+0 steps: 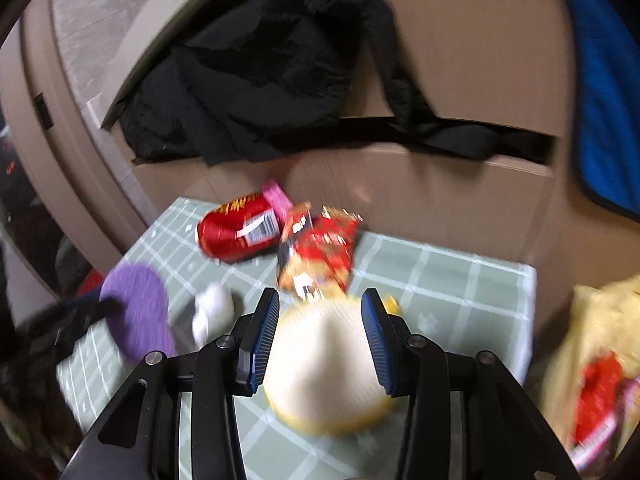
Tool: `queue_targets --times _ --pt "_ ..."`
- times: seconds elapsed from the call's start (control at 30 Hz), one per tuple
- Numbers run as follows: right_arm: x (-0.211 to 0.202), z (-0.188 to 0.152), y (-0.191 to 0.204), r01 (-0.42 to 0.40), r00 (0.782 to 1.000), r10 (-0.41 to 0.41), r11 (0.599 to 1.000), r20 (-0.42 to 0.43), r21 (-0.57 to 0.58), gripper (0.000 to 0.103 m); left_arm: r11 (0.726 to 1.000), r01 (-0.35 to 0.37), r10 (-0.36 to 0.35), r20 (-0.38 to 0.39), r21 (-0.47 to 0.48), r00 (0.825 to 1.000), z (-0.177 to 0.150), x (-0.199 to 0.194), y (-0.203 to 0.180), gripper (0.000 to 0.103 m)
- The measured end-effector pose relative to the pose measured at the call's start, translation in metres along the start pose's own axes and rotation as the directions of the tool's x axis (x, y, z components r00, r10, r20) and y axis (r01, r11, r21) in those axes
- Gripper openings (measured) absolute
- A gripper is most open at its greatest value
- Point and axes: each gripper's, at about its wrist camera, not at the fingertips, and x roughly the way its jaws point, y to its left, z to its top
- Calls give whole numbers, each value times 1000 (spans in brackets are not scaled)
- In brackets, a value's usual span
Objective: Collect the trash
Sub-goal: 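Grasp the red snack bag with the right tool while the left tool holds the sponge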
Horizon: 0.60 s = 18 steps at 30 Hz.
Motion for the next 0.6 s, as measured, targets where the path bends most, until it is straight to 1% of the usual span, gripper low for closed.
queue_targets --times 0.17,0.23,0.33,0.37,0.47,0.5,0.6 --pt "52 20 6 36 999 -34 997 -29 66 41 999 41 -41 -25 -9 999 -2 10 7 33" --pt "70 26 9 74 996 -72 996 -46 56 42 998 57 -57 -32 -13 998 -2 15 9 33" --pt "92 29 15 157 984 -156 987 -85 13 42 997 79 -80 -38 -15 996 -2 20 12 33" --pt "98 29 15 168 981 -167 986 -96 6 42 996 86 -86 -39 -17 995 -2 21 13 33" --pt "109 26 14 184 975 -182 983 -125 4 43 995 98 -100 -43 -31 994 -1 24 15 33" --pt "112 24 12 175 976 -172 984 -137 14 44 994 102 -103 -46 -36 994 -1 25 15 33" --pt "110 22 7 151 980 -145 988 -133 37 43 993 112 -114 -49 -46 992 -1 26 14 34"
